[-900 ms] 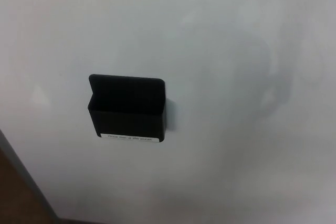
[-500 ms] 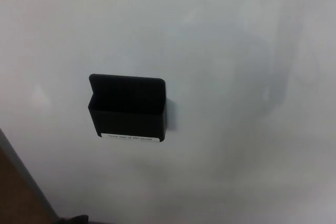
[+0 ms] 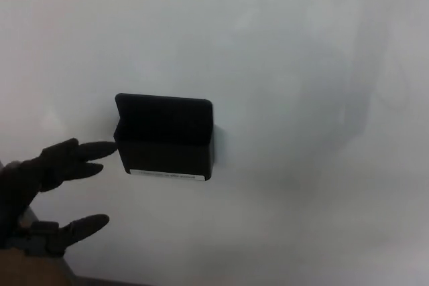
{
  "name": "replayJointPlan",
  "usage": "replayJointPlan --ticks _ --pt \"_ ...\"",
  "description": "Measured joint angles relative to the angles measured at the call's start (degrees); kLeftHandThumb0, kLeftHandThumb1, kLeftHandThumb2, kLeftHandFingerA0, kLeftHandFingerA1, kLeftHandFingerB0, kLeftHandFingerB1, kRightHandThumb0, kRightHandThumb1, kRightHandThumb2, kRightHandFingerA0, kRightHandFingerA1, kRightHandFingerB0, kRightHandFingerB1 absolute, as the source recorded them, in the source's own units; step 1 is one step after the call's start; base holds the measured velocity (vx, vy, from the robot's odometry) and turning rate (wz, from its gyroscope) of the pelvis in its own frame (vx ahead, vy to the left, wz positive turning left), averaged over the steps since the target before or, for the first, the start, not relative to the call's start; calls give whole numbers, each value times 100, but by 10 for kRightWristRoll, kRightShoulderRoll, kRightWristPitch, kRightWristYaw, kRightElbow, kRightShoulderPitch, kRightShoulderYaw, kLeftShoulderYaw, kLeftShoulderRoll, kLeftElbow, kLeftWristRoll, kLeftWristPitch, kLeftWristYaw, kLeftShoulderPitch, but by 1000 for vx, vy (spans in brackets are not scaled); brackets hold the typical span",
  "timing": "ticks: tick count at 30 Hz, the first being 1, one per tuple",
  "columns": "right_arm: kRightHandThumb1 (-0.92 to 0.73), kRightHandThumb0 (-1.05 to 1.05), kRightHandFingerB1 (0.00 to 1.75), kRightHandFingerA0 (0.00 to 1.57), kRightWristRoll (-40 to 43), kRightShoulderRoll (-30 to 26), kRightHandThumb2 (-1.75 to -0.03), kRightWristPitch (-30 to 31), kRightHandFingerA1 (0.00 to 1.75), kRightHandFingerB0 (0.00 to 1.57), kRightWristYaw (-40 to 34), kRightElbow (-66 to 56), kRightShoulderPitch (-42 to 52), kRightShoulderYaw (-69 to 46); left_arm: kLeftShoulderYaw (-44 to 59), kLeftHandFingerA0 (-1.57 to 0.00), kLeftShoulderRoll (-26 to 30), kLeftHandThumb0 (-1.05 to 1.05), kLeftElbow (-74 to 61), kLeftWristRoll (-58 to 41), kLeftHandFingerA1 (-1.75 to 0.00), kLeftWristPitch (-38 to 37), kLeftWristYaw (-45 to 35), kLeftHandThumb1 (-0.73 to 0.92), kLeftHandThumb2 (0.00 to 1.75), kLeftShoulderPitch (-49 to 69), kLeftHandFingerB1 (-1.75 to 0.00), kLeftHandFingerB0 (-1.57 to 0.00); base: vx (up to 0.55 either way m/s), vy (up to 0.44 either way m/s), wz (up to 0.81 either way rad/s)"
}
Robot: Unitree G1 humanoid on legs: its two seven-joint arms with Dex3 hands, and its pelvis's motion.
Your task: A magnetic marker holder is on the left hand side of the white board, the robot put the index and middle finger into the opening of the container and pull off the magnetic holder and hand it to a human on the left hand side.
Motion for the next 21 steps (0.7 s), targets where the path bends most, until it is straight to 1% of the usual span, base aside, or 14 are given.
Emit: replayJointPlan --ticks 3,4,6,12,13,14,16,18,19,21 --pt "-73 -57 44 75 4 0 -62 -30 48 64 1 17 -5 -5 -18 -40 35 -69 -13 12 -51 12 -16 41 83 -57 -44 -32 0 0 0" --pt "-72 -57 45 75 5 0 -62 -37 48 66 1 21 -6 -6 -22 -43 40 -70 -14 15 -51 15 -19 41 82 -65 -42 -31 0 0 0" --pt "-73 -57 44 75 6 0 -62 -48 48 65 1 29 -7 -7 -30 -40 45 -66 -13 22 -52 18 -23 40 82 -76 -44 -32 0 0 0" --pt "-73 -56 44 75 9 1 -62 -74 48 65 4 45 -15 -11 -52 -40 54 -65 -2 46 -52 25 -28 38 81 -107 -44 -30 0 0 0" --pt "-73 -57 45 75 9 1 -62 -76 48 65 4 46 -15 -11 -54 -42 55 -70 -1 48 -41 27 -29 44 58 -110 -35 -38 0 0 0" --pt "-73 -56 45 75 9 1 -62 -78 48 65 4 47 -15 -11 -57 -43 56 -67 1 50 -39 29 -30 48 56 -114 -34 -40 0 0 0" --pt "-73 -56 45 75 9 1 -62 -82 48 65 4 50 -16 -11 -63 -41 58 -66 3 55 -39 31 -32 49 56 -121 -33 -37 0 0 0" --pt "-73 -56 45 75 9 1 -62 -87 48 65 4 52 -17 -11 -67 -41 59 -66 5 60 -39 35 -34 49 56 -127 -33 -37 0 0 0" --pt "-73 -56 45 76 9 1 -62 -89 48 65 4 55 -19 -12 -71 -41 61 -69 7 62 -40 39 -36 45 58 -133 -34 -36 0 0 0" --pt "-73 -55 45 75 9 1 -62 -92 48 65 5 57 -21 -13 -74 -40 62 -71 10 65 -39 44 -39 45 59 -139 -33 -35 0 0 0"
